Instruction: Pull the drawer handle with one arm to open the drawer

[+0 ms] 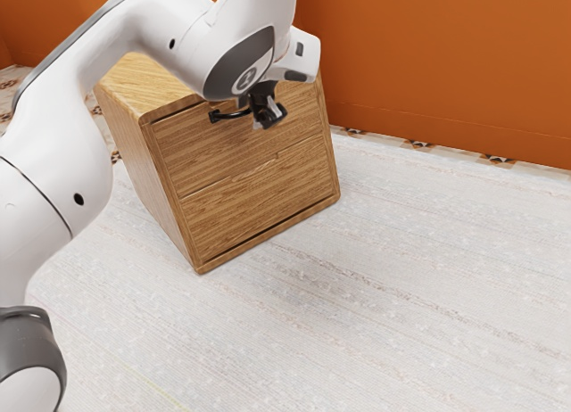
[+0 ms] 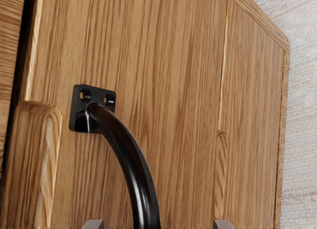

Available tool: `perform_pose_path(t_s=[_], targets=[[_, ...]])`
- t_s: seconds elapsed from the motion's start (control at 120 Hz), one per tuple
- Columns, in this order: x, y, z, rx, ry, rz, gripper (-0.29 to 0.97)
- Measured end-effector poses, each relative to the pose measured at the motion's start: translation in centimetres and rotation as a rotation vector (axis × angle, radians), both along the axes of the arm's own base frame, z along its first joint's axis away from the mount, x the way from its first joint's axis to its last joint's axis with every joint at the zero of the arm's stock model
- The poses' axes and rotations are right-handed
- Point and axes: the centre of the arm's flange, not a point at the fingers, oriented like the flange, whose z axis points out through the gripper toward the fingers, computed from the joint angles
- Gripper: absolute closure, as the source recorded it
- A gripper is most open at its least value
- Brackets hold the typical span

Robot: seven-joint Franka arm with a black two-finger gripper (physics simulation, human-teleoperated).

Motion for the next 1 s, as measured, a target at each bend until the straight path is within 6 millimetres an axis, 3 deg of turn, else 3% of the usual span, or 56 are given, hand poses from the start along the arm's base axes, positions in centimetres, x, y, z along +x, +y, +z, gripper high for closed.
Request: perform_pose_path(t_s=[0.3, 0.492, 0.85, 1.0], targets=[[-0.2, -0.2, 0.0, 0.007, 0.016, 0.004, 0.52], [-0.3, -1.4, 0.1, 0.003, 0.02, -0.011, 0.59], [-1.4, -2.5, -0.1, -0.01, 0.052, -0.021, 0.61], [-1.9, -3.8, -0.1, -0.014, 0.057, -0.037, 0.61]])
